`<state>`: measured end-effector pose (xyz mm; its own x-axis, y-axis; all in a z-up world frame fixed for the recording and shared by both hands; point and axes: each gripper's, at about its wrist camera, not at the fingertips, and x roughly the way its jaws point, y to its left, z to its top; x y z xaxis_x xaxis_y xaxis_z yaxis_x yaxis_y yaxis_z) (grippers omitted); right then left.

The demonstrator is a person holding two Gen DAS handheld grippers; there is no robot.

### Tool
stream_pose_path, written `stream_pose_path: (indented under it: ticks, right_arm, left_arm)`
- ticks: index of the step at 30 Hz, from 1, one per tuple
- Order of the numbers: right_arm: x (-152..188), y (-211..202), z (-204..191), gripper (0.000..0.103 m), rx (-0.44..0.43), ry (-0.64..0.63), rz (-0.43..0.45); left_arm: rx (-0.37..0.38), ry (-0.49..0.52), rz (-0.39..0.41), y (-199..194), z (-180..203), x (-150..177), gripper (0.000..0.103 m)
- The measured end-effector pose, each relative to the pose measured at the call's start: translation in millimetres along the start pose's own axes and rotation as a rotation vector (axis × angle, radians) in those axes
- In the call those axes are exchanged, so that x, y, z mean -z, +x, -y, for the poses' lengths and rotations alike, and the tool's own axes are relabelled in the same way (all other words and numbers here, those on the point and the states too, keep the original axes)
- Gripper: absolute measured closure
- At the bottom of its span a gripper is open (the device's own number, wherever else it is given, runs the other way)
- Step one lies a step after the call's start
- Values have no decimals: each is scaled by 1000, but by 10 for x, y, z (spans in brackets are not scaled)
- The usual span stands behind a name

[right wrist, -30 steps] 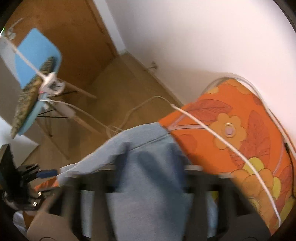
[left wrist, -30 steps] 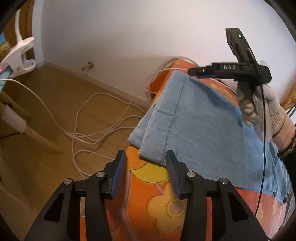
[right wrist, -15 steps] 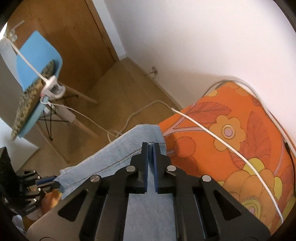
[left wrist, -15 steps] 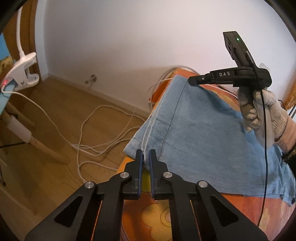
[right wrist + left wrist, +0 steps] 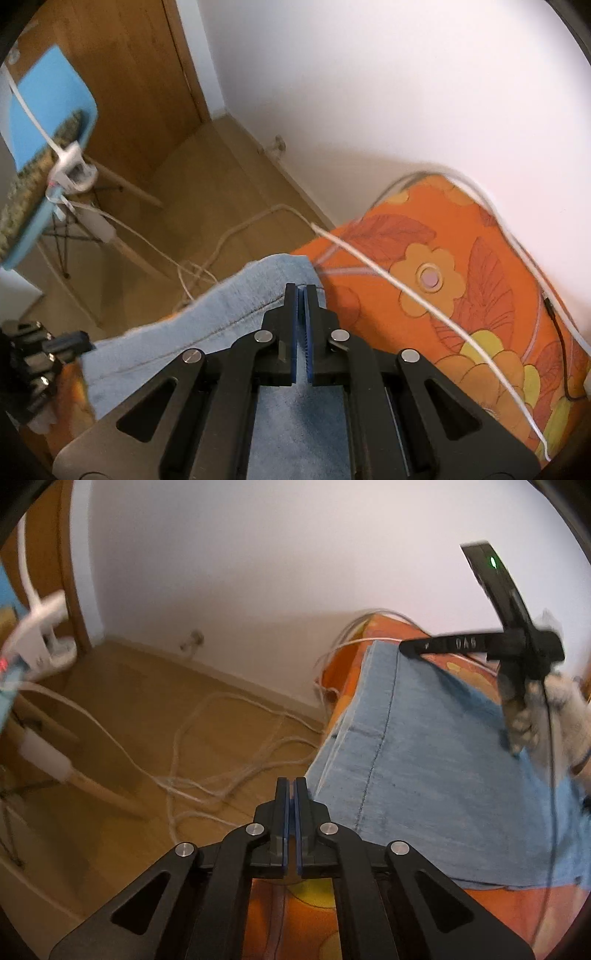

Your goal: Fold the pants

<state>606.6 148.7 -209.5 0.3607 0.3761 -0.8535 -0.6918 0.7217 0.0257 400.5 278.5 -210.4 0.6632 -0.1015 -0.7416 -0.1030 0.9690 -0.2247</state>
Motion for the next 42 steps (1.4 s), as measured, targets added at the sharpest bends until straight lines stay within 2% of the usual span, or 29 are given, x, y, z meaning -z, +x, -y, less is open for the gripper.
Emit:
stream_pose_path:
  ticks: [2,5,7,10,11,13,15,19,24,27,29,31,35,36,37,38,40,42]
  right_arm:
    - [6,-22,-12,99,2,-3,-5]
    - [26,-198,-42,82,42,-5,32]
    - [71,-346,-154,81,57,-30,60]
    - [235,-560,-434,75,-58,-71,33]
    - [313,-605,-563,72,-113,-89,13]
    - [435,-617,-753,71,-181,-114,-27]
    - [508,-565,-915,71,-202,-123,-53]
    - [428,-333,-1104,71,-289,-48,-137]
    - [356,-123,-1431,71,-236,-58,-197]
    - [402,-24,-1701,71,-204,-121,-241]
    - [444,-10,-1854,70,-144,-195,-236]
    - [459,-16,-1901,66,-133,-221,-237]
    - [496,-40,-1856,66,-133,-247,-245]
    - [501,-36,-1820,74,-134,-240,-243]
    - [494,-42,-1765,77,-160,-214,-239]
    - [479,-38,-1719,86,-197,-180,-243]
    - [443,-32,-1636,89,-251,-120,-244]
    - [449,-35,-1617,92,-260,-119,-231]
  left_arm:
    - [30,-37,-9,-22,-85,-4,100]
    - [84,-76,-18,-54,-195,5,82]
    - [103,-88,-22,-74,-225,6,81]
    - [177,-100,-30,-91,-211,21,77]
    - [188,-95,-33,-89,-199,18,72]
    - [206,-73,-22,-128,-165,21,69]
    - [201,-49,-14,-204,-126,40,68]
    - [173,-14,-14,-331,-170,133,68]
    - [142,19,-58,-318,-219,288,68]
    - [144,10,-65,-310,-258,329,68]
    - [148,-4,-66,-310,-295,348,68]
    - [149,-13,-63,-312,-319,356,68]
    - [157,-20,-54,-313,-319,328,68]
    - [161,-19,-52,-324,-330,327,68]
    - [163,-20,-49,-326,-329,319,68]
    - [168,-22,-47,-327,-325,316,68]
    - [175,-18,-46,-326,-299,310,68]
    - [177,-7,-49,-305,-266,308,68]
